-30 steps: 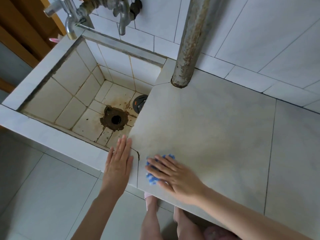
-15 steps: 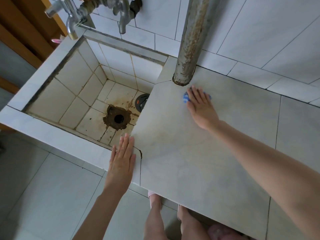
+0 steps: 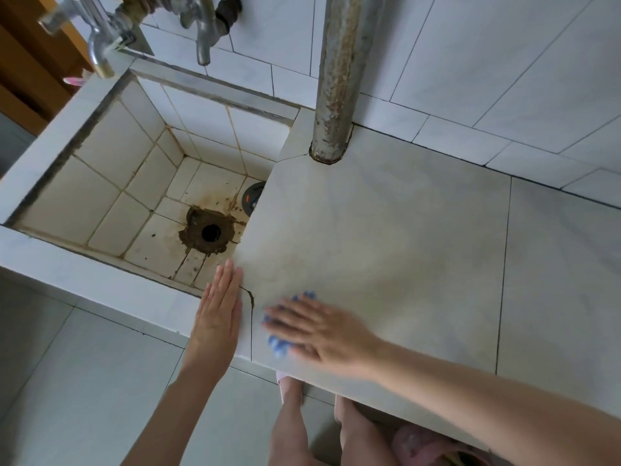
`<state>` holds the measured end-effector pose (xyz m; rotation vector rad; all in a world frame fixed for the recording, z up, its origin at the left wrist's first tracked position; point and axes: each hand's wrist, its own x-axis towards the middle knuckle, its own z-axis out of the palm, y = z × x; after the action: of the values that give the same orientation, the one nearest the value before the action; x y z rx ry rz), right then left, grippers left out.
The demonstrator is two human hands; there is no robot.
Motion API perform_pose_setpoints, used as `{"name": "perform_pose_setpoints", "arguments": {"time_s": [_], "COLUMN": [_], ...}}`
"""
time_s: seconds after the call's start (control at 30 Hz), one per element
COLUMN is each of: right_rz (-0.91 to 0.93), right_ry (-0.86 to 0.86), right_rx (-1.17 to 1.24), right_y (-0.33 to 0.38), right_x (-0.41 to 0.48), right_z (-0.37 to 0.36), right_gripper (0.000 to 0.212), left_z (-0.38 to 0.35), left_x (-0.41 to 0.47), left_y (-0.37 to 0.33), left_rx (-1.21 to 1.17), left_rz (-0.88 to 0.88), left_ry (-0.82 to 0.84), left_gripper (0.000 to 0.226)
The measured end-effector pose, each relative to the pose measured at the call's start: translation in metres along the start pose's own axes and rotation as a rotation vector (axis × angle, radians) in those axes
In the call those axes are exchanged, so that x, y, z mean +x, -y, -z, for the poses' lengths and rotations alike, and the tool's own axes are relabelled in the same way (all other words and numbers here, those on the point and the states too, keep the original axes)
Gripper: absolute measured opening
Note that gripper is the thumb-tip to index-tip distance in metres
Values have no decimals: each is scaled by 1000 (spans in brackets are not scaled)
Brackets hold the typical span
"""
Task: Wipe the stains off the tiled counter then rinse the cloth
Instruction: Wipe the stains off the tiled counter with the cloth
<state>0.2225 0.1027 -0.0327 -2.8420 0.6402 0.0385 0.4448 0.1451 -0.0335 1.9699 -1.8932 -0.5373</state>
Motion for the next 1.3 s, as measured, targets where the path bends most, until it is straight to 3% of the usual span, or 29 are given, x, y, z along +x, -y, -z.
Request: {"name": "perform_pose_setpoints", "arguments": {"time_s": [0.2,0.3,0.37,0.53,0.77,0.9,1.07,1.17,1.23,1.3], "right_rz": [-461,-611,-606,-333,-114,-239,-672,-844,-810,-657], "right_ry": [-81,-64,-97,-91,-74,-53,-70,-81,-109,-134], "right_rx": [-3,57,37,-48,-65,-49,-14,45,45,55], "right_y": [-109,-130,-119,-65,6,-33,-136,-146,-118,-75], "right_x": [65,84,88,55,-27,-48,-62,-56,-44,-36], "right_z": [30,40,39,18,-4,6,29,29,23,12], "right_gripper": [70,68,67,57,50,47,63,72,65,57], "left_z": [3,3,3,2,1,0,-4,-8,-9,-11], "left_x": [-1,0,0,0,-2,-3,6,16,24,33], "left_y": [-4,-5,-4,-5,-13,-15,-26,-29,-29,-29], "left_rx": [3,-3,-6,0,186,238,305,313,329,342], "left_rz": [15,20,24,39,67,73,-46,-48,-87,-123], "left_ry": [8,22,21,9,47,62,87,88,100,100], "left_gripper": [53,53,53,54,67,71,62,63,62,61]}}
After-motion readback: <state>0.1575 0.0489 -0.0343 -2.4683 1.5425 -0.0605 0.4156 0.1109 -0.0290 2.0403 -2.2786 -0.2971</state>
